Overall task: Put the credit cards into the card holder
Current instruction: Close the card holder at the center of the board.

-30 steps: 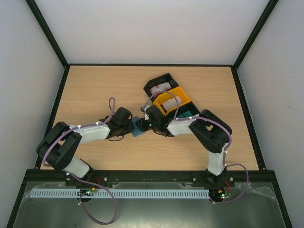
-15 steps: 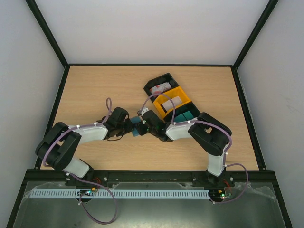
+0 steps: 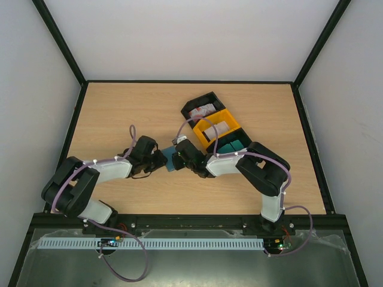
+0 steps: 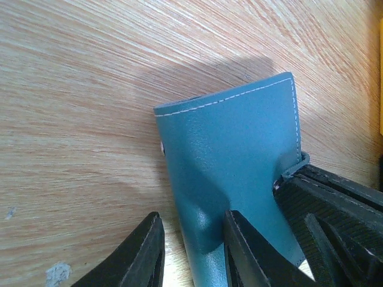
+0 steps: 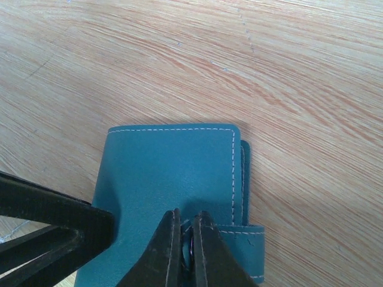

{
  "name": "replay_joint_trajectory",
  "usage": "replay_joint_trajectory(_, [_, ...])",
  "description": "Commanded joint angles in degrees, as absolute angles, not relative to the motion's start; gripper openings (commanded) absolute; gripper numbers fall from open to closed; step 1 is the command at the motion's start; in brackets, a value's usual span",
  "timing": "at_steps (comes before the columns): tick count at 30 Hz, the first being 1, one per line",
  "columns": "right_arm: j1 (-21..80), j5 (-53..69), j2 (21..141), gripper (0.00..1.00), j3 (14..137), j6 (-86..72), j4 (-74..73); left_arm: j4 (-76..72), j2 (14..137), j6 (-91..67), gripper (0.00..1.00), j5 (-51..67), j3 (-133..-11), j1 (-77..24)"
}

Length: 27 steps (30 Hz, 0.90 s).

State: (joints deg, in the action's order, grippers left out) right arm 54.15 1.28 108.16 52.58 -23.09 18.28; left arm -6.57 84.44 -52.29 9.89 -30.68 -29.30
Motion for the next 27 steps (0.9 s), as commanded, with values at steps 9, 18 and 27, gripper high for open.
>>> replay_joint_trajectory(9, [52.21, 0.98, 105.52, 0.02, 50.66, -32.27, 14.27, -4.14, 82.98, -51.25, 0.29, 9.19, -28.70, -29.00])
replay_joint_trajectory(18, [47.05, 18.15, 105.17, 0.02, 48.14, -34.67, 23.01, -4.38, 83.08, -51.15, 0.29, 9.12, -28.57, -29.00])
replay_joint_trajectory(27, [47.05, 16.56, 103.51, 0.02, 47.81, -34.38, 24.09, -4.83, 83.26, -50.90, 0.31, 9.49, -28.42, -28.99])
